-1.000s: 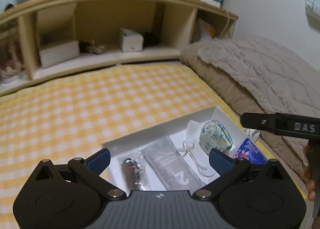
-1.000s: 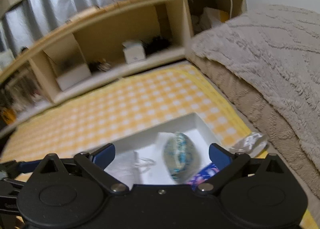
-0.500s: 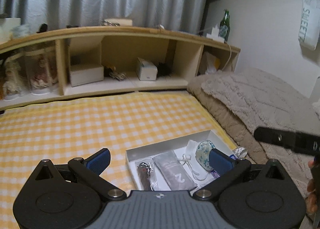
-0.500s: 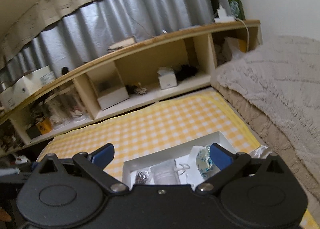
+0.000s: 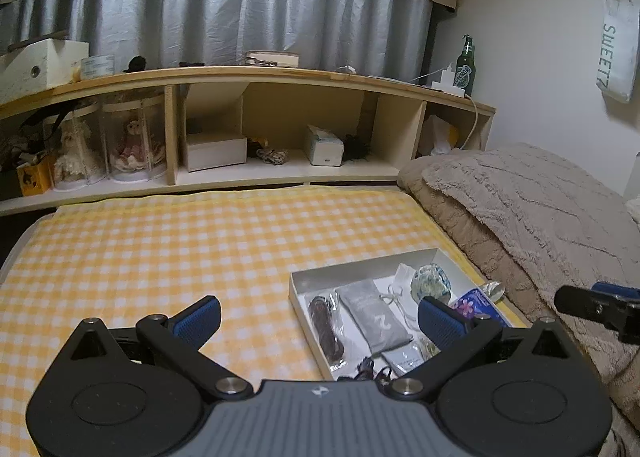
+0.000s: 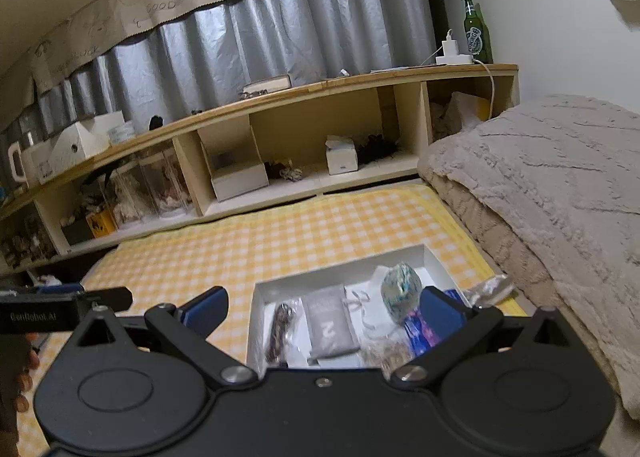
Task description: Organize soft objects
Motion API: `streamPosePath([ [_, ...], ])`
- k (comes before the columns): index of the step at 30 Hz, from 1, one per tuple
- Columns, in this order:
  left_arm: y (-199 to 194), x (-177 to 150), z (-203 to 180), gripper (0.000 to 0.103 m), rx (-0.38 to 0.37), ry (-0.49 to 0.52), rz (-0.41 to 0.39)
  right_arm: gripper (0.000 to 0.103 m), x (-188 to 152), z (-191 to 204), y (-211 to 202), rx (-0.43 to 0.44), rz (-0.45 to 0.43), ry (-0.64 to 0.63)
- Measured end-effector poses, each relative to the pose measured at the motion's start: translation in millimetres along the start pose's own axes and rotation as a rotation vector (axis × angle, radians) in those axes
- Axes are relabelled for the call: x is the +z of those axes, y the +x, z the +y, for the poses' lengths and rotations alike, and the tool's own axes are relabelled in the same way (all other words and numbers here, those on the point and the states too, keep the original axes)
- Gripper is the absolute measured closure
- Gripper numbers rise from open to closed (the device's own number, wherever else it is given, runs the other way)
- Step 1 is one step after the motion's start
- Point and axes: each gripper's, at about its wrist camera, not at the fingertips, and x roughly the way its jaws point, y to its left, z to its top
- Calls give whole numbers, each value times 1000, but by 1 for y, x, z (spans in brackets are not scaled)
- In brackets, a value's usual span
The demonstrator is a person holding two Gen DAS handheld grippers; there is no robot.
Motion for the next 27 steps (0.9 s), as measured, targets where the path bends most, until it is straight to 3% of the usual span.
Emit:
streamPosePath([
  [10,-12,-42,2,0,10,26,32,0,-35,12,-23,-31,7,-66],
  [27,-22,-78,5,0,41,37,48,0,-75,23,-27,-150,22,-96],
])
